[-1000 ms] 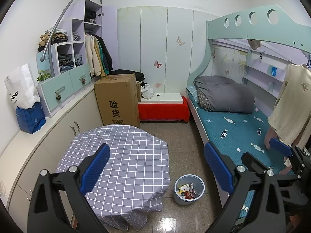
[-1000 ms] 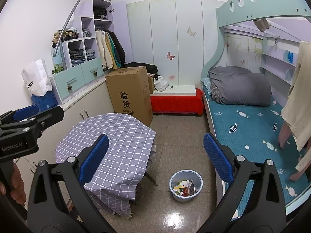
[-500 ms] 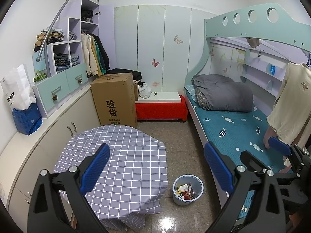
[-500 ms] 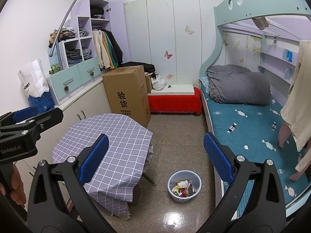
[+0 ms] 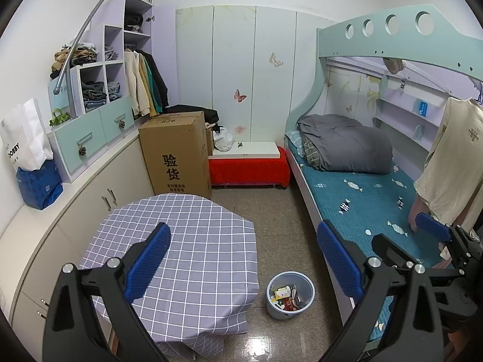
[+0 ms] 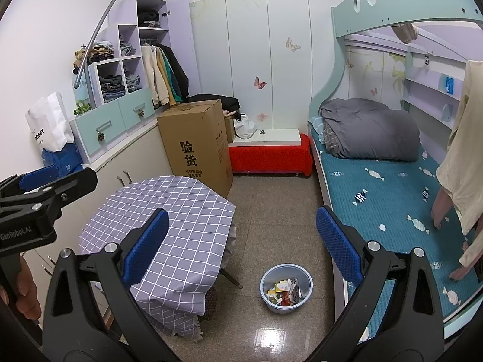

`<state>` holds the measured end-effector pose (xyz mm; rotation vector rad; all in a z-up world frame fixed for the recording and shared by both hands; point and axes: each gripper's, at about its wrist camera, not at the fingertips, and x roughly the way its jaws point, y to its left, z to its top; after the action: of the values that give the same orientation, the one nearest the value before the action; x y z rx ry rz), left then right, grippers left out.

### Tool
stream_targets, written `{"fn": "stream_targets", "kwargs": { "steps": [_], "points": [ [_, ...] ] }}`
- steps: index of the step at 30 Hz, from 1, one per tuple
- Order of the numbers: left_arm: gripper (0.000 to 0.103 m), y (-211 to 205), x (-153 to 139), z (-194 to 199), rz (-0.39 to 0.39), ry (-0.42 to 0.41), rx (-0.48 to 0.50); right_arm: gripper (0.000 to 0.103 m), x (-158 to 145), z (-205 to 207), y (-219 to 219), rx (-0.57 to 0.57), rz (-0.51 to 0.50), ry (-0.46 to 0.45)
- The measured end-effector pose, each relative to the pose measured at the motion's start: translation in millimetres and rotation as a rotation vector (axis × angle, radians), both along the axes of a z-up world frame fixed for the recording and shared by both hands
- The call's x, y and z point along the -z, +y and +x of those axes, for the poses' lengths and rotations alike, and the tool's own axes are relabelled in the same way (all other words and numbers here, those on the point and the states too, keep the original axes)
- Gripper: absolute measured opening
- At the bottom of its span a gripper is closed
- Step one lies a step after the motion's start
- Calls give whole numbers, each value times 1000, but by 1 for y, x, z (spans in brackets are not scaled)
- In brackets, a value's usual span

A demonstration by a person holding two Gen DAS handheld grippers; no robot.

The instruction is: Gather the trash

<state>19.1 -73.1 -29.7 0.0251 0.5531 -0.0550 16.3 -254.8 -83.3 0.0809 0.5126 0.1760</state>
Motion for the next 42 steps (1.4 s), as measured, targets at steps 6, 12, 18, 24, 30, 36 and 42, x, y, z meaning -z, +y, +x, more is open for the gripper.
{"fn": "stream_targets", "kwargs": {
  "steps": [6, 12, 18, 24, 30, 36, 42],
  "points": [
    [96, -1, 2, 2, -1, 3, 2, 96, 1, 1, 0, 1, -1, 3],
    [96, -1, 2, 2, -2, 4, 1, 96, 1, 1, -1, 0, 0, 2],
    [96, -1, 4, 3, -1, 8, 1, 96, 2, 3, 0, 0, 0, 8],
    [96, 0, 8, 11, 3, 19, -3, 96, 6, 8, 2, -2, 4, 18],
    [96, -3, 9, 17, 10, 33, -7, 96, 8, 15, 2, -4, 12, 25],
    [96, -8, 11, 27, 16, 50, -12, 96, 12, 26, -2, -11, 20, 39],
    [96, -15, 11, 37, 25, 63, -21, 96, 15, 38, -7, -18, 31, 49]
  ]
}}
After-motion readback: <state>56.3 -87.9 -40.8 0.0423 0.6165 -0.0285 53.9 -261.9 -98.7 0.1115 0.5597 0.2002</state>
